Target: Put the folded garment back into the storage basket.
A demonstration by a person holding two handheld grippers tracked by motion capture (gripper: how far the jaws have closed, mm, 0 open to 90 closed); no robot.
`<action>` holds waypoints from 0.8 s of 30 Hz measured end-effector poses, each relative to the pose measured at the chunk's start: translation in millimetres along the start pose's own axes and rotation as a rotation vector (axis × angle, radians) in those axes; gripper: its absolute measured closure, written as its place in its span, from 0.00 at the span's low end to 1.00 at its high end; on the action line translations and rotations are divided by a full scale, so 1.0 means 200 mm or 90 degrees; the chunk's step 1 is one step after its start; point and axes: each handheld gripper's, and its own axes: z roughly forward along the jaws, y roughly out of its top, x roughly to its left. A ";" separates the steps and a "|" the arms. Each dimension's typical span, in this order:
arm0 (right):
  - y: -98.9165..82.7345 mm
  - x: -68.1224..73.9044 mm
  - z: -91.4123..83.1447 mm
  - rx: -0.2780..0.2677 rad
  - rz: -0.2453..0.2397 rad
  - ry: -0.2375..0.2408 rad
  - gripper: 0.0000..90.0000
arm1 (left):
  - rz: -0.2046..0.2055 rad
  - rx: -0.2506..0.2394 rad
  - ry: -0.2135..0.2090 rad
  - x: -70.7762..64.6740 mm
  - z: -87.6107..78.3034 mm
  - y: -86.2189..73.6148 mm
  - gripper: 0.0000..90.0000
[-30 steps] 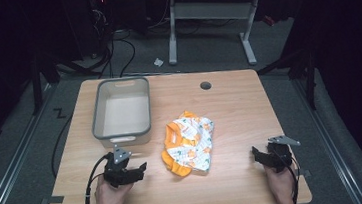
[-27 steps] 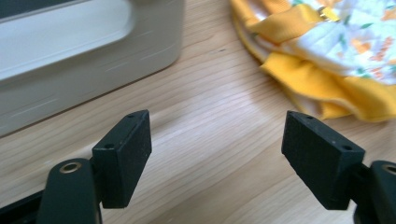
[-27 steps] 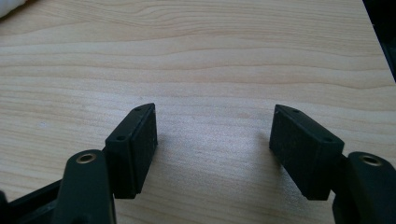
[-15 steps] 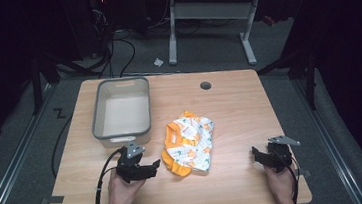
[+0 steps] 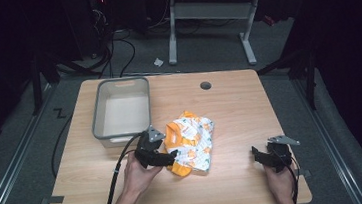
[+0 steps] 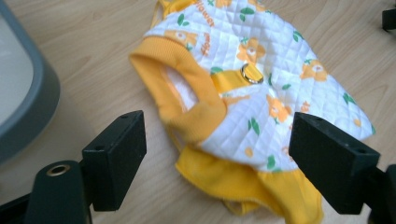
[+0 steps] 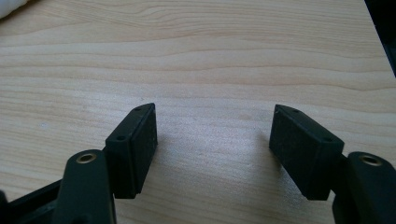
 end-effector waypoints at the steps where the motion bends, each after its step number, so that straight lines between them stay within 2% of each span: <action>1: 0.00 0.00 0.00 0.001 0.000 -0.001 0.36 | -0.003 0.005 0.002 0.00 0.02 0.01 0.22; 5: 0.00 0.00 0.00 0.001 -0.001 -0.001 0.36 | -0.003 0.019 0.001 -0.01 0.06 0.04 0.23; 6: 0.00 0.00 0.00 0.002 0.000 -0.001 0.36 | -0.003 0.034 0.014 -0.02 0.09 0.06 0.23; 8: 0.00 0.00 0.00 0.002 0.000 0.000 0.36 | -0.002 0.044 0.029 -0.02 0.12 0.09 0.23; 13: 0.00 0.00 0.00 0.002 -0.002 0.001 0.36 | 0.001 0.048 0.037 -0.03 0.18 0.14 0.23; 16: 0.00 0.00 0.00 0.002 -0.002 0.001 0.36 | -0.003 0.049 0.038 -0.03 0.21 0.15 0.23; 17: 0.00 0.00 0.00 0.002 -0.002 0.001 0.36 | -0.009 0.056 0.041 -0.03 0.24 0.15 0.23; 19: 0.00 0.00 0.00 0.001 -0.002 0.002 0.36 | -0.010 0.068 0.056 -0.03 0.28 0.14 0.23; 24: 0.00 0.00 0.00 0.002 -0.003 0.003 0.36 | -0.030 0.069 0.044 -0.02 0.34 0.14 0.26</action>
